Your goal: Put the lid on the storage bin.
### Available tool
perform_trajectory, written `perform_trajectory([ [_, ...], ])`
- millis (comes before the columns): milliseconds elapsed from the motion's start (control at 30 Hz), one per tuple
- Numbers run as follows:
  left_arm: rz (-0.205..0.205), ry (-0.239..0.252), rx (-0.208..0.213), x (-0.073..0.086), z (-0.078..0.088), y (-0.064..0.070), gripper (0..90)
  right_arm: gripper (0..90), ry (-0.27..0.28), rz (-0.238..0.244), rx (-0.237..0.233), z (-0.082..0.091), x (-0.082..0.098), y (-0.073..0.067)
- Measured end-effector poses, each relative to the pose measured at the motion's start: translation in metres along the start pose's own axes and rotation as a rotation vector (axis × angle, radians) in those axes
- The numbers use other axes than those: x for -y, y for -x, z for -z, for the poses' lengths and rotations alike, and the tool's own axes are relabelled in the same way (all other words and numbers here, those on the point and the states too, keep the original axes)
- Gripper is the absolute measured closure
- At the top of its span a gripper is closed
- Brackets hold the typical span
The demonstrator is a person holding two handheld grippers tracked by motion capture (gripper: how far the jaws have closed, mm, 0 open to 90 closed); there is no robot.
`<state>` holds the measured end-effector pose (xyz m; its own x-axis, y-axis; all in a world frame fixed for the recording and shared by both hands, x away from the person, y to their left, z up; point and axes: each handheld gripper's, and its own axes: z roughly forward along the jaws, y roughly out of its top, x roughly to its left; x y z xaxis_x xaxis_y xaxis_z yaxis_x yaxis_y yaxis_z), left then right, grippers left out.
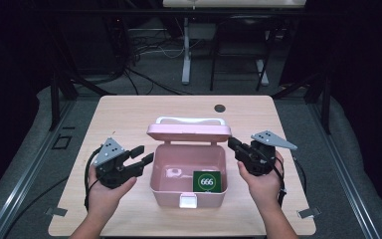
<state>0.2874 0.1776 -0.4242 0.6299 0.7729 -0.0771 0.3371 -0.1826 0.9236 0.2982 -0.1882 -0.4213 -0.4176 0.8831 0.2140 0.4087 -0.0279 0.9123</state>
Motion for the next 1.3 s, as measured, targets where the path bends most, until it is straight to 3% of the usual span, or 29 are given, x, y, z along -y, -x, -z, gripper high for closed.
perform_trajectory([
  [467,-0.008,0.033,-0.028,-0.025,0.000,-0.002,56.1,79.4,-0.016,-0.005,-0.007,-0.004,0.006,0.005],
  [1300,-0.023,0.037,-0.010,-0.029,0.004,0.003,59.7,71.3,-0.089,-0.012,0.048,-0.025,0.027,0.023],
])
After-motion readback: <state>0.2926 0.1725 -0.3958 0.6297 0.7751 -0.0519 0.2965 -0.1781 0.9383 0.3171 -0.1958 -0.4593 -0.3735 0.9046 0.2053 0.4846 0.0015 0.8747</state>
